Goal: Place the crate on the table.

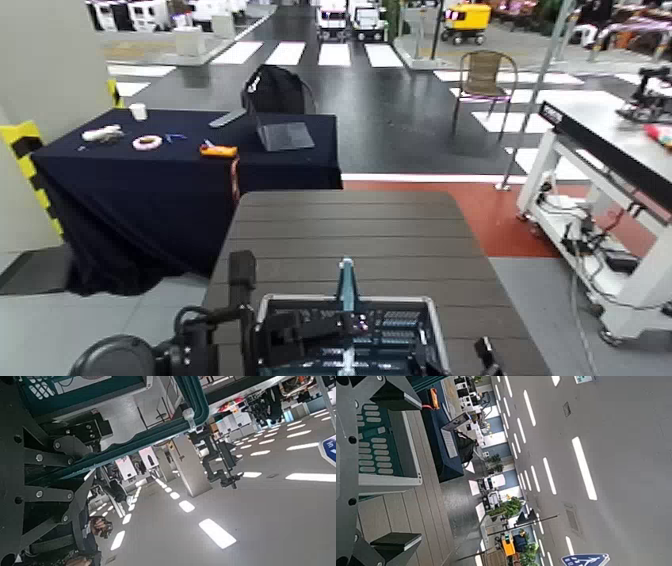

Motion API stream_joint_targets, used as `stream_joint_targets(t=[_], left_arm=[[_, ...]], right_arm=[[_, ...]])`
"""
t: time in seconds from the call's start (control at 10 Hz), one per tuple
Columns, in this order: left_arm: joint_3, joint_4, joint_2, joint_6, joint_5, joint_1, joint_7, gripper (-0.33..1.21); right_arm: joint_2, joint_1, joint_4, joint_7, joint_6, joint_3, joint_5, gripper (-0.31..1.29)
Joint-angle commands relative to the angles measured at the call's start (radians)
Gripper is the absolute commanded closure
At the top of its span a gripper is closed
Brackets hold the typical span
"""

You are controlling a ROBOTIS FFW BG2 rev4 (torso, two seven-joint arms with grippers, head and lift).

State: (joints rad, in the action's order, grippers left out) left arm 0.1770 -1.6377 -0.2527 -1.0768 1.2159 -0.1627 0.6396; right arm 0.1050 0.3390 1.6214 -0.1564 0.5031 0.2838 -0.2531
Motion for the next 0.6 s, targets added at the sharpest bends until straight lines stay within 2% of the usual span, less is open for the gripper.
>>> stream_joint_targets(t=[0.1,0.6], left_arm=[[0.001,0.001,0.001,0.0,0.002,0.0,0.0,1.2],[0.029,0.041,0.003,-0.002,0.011,-0.038,0.008,1.2]], right_arm=[[-0.001,0.0,0.0,0.0,0.0,0.0,0.0,0.14],[-0.001,-0.001,0.0,0.0,0.0,0.003,0.0,0.14]])
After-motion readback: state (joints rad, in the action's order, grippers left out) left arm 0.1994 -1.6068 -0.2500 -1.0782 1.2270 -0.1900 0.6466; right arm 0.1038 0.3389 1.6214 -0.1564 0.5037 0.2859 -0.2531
